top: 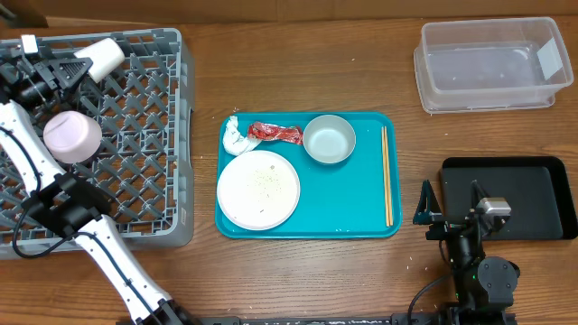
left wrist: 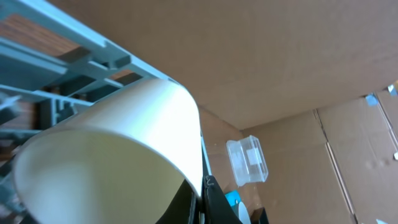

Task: Sort waste into correct bins and load items into the dishwasher
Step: 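Place the cup upside down in the rack's back row and release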

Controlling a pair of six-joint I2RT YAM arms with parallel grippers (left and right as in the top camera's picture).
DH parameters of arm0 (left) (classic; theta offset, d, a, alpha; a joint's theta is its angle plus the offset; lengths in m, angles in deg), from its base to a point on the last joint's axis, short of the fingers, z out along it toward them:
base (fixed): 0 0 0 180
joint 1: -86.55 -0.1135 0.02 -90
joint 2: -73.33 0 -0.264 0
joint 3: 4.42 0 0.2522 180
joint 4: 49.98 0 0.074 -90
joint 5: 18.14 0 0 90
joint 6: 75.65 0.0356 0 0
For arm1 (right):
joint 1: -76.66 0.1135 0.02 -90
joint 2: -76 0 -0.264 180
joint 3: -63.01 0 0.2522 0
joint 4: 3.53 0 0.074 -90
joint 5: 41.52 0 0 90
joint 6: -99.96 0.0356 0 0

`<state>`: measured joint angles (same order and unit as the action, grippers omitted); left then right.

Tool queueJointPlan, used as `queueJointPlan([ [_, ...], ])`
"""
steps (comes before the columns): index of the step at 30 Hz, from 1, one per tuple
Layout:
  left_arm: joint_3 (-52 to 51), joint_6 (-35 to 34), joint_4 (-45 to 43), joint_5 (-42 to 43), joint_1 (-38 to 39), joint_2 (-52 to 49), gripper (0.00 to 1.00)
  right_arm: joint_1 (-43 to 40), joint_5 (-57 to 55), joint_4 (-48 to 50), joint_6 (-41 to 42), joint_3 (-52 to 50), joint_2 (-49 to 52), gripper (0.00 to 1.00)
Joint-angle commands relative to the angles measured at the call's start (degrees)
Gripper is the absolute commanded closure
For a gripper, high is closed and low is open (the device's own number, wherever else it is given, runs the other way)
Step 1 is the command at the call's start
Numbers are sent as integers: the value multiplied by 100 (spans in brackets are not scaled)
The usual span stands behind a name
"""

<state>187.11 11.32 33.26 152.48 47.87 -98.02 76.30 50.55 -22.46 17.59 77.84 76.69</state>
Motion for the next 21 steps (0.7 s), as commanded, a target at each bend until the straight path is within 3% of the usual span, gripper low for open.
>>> queueJointPlan([
  [1,-103,-247,101,-673,-210,-79,96,-2,-72,35,-22,-61,-52,0],
  [5,-50,-472,278,-1038,-492,7,96,-2,-70,35,-22,-61,-52,0],
  [8,-17,-468,645,-1556,-664,76,88,-2,-70,35,-22,-61,-52,0],
  [15,-15,-549,828,-1899,-1003,470,57,-2,-72,35,-22,-61,-52,0],
  [18,-15,-640,933,-2496,-1104,953,43,-2,-70,35,-22,-61,-52,0],
  [20,-15,-634,999,-2857,-1104,1279,41,-2,-70,37,-22,-61,-52,0],
  [21,-15,-621,1019,-2977,-1093,1419,45,-2,-70,35,-22,-61,-52,0],
])
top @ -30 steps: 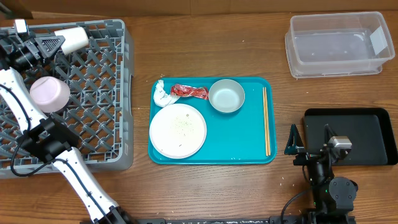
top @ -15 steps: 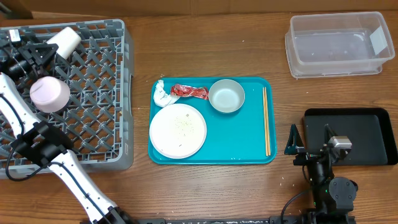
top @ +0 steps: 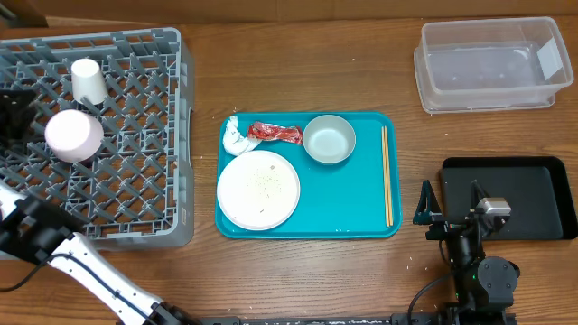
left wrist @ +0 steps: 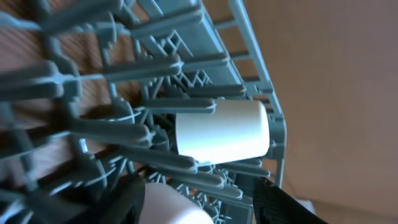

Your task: Sort waste into correct bins and load items into the dishwasher

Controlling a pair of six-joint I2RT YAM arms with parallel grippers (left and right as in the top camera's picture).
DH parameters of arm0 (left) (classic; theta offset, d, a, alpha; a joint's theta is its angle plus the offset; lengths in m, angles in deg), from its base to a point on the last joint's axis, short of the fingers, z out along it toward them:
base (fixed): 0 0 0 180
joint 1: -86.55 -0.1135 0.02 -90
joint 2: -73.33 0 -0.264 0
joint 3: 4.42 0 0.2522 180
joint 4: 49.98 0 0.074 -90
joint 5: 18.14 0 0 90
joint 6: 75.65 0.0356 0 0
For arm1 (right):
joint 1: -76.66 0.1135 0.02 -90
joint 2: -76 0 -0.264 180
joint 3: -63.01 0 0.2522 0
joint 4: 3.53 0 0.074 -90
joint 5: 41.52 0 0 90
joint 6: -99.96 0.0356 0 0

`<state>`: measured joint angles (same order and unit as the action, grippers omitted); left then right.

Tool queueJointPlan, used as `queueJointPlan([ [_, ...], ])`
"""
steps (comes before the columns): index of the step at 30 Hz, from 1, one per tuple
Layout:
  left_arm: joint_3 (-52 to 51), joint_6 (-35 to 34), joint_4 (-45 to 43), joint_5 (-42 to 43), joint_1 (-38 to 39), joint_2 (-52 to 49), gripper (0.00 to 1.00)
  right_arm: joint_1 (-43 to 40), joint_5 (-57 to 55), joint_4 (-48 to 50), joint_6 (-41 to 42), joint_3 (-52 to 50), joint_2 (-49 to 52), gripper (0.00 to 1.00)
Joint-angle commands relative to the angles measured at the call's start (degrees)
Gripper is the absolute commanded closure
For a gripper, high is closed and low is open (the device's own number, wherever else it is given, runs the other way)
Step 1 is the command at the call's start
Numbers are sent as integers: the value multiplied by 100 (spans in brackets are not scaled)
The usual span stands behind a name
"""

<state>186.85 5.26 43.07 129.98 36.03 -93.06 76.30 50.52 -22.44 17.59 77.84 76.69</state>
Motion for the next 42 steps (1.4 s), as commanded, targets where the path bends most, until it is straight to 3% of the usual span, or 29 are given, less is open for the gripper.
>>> queueJointPlan([
  [1,11,-17,63,-837,114,1088,50,-2,-68,33,-22,-61,-52,0],
  [4,11,-20,116,-881,234,1469,75,-2,-68,33,-22,-61,-52,0],
  [6,11,-17,157,-883,363,1655,96,-2,-68,33,-22,-61,-52,0],
  [11,11,-11,474,-1696,929,1843,96,-2,-70,33,-22,-61,-52,0],
  [15,-15,4,745,-3169,1602,1808,96,-2,-68,33,-22,-61,-52,0],
  [23,-26,-52,264,-4918,2660,1506,96,-2,-70,33,-22,-61,-52,0],
  [33,-46,-669,-26,-5836,2844,820,96,-2,-68,33,-22,-61,-52,0],
  [42,-79,-765,-101,-5877,2671,695,96,-2,-68,33,-22,-61,-52,0],
])
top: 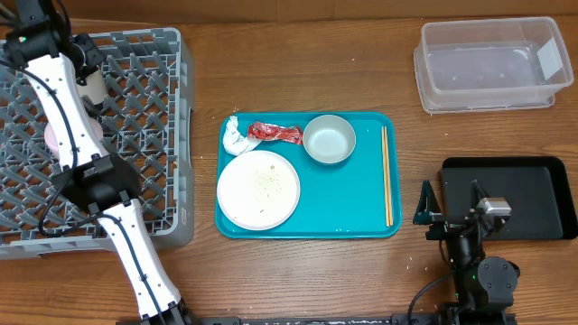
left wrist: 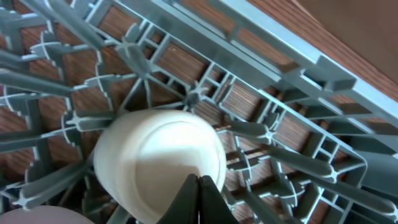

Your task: Sort waste into correct bins and load items into the dishwasher

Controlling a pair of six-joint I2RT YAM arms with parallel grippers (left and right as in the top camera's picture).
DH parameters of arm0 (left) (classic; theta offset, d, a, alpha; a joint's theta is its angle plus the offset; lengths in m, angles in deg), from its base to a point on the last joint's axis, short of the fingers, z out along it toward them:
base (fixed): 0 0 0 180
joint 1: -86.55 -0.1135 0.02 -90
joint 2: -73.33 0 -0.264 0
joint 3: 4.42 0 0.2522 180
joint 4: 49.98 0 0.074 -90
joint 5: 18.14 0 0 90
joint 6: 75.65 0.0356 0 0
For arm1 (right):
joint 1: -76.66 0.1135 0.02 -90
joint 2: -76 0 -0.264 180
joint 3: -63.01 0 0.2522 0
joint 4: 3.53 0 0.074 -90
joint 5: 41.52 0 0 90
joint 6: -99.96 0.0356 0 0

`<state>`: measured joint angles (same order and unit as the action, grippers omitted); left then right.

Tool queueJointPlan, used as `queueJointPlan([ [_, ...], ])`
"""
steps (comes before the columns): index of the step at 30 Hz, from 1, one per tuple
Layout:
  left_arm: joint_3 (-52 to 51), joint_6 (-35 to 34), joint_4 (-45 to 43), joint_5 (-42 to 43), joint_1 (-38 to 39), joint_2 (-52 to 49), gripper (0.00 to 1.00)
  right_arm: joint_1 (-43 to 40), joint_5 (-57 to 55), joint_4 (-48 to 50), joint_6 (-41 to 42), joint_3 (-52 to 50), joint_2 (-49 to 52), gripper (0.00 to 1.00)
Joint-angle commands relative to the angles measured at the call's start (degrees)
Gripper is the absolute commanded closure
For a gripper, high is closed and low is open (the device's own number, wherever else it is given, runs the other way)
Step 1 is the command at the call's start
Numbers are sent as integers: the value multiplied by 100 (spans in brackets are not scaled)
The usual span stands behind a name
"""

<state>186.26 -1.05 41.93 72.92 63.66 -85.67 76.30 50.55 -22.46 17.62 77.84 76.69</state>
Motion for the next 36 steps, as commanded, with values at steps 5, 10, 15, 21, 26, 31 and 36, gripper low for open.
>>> queueJointPlan([
  [5,22,-568,323,-343,-326,-20,96,-2,-72,35,-24,-61,-52,0],
  [10,142,-1318,741,-339,-654,138,96,-2,-72,35,-24,-61,-52,0],
  [15,144,-1440,822,177,-903,577,96,-2,-70,35,-24,-61,-52,0],
  [21,144,-1528,695,2068,-916,1213,96,-2,-72,35,-24,-61,-52,0],
  [26,142,-1902,669,4828,-614,1438,70,-2,-70,37,-24,-61,-52,1],
  [31,142,-339,1095,6695,264,1427,55,-2,-70,35,-24,-61,-52,0],
  [36,127,494,1867,5914,1539,1425,50,-2,-70,35,-24,-61,-52,1],
])
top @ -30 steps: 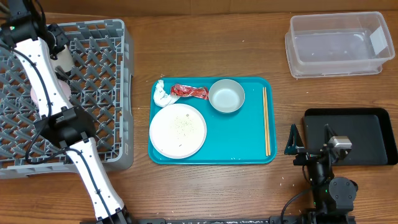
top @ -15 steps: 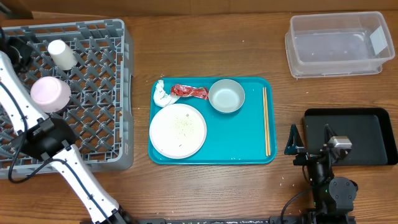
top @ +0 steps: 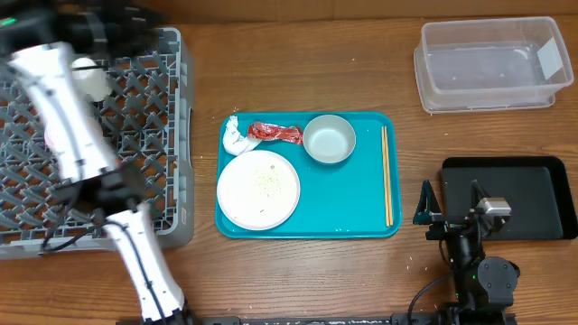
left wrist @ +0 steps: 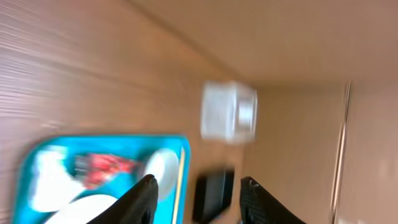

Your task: Sort waste into correct bins and load items into the dishwasher

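Observation:
My left gripper point(top: 122, 27) is blurred over the back edge of the grey dish rack point(top: 153, 181); in the left wrist view it point(left wrist: 198, 186) is open and holds nothing. A white cup point(top: 90, 79) stands in the rack's back left, with a pink bowl point(top: 52, 135) partly hidden behind my arm. The teal tray point(top: 352, 199) carries a white plate point(top: 258, 190), a grey bowl point(top: 329, 140), a red wrapper point(top: 275, 134), a white tissue point(top: 237, 137) and chopsticks point(top: 386, 176). My right gripper point(top: 425, 204) rests by the black bin point(top: 515, 199), seen side-on.
A clear plastic bin point(top: 492, 63) stands at the back right. The left wrist view is motion-blurred and looks across the tray point(left wrist: 37, 155) to the clear bin point(left wrist: 229, 112) and the black bin point(left wrist: 214, 190). A cardboard wall runs behind the table.
My left gripper was right above the white cup with its fingers together. It is now open, further right at the rack's back edge, its camera turned toward the tray. The cup stays in the rack.
First my left gripper was shut on the white cup, tilted over the rack's back. Then the cup stood in the rack and the gripper was open, clear of it. Later the gripper sat shut just above the cup. Now it is open and turned toward the tray. The right arm stayed still.

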Controlling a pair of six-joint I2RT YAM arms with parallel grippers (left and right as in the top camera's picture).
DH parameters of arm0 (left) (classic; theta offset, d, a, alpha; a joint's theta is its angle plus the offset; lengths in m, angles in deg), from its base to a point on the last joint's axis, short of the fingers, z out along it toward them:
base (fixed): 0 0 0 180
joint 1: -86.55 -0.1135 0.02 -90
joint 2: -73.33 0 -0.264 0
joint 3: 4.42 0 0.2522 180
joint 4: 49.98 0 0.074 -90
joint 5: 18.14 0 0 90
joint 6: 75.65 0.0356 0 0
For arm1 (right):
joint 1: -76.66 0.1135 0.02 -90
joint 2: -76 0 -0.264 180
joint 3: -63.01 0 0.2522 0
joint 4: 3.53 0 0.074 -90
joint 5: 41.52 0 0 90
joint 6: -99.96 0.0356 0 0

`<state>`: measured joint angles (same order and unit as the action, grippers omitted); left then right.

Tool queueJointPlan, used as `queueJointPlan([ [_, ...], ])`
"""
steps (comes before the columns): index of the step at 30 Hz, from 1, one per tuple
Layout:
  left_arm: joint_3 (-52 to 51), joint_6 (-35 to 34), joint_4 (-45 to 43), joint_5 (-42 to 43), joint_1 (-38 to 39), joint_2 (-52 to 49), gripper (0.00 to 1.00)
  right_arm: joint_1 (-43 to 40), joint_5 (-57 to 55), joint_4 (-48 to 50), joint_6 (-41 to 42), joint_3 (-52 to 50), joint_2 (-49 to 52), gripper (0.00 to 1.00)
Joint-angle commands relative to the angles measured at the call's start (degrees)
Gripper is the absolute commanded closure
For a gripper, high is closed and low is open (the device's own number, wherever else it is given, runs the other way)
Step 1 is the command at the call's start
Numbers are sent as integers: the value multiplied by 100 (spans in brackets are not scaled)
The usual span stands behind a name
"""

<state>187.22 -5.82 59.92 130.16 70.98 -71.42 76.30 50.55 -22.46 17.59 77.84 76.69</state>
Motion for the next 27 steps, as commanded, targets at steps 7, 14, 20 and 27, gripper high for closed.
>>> queueJointPlan([
  [7,-11,938,68,-2741,2896,-26,16,-2,-72,35,-22,-61,-52,0],
  [14,-688,413,37,-5980,4789,-26,23,-2,-72,35,-22,-61,-52,1],
  [20,-1821,125,-527,-6487,5615,-26,43,-2,-70,35,-22,-61,-52,0],
  [27,-2924,-321,-1104,-6461,5836,-26,52,-2,-70,35,-22,-61,-52,0],
])
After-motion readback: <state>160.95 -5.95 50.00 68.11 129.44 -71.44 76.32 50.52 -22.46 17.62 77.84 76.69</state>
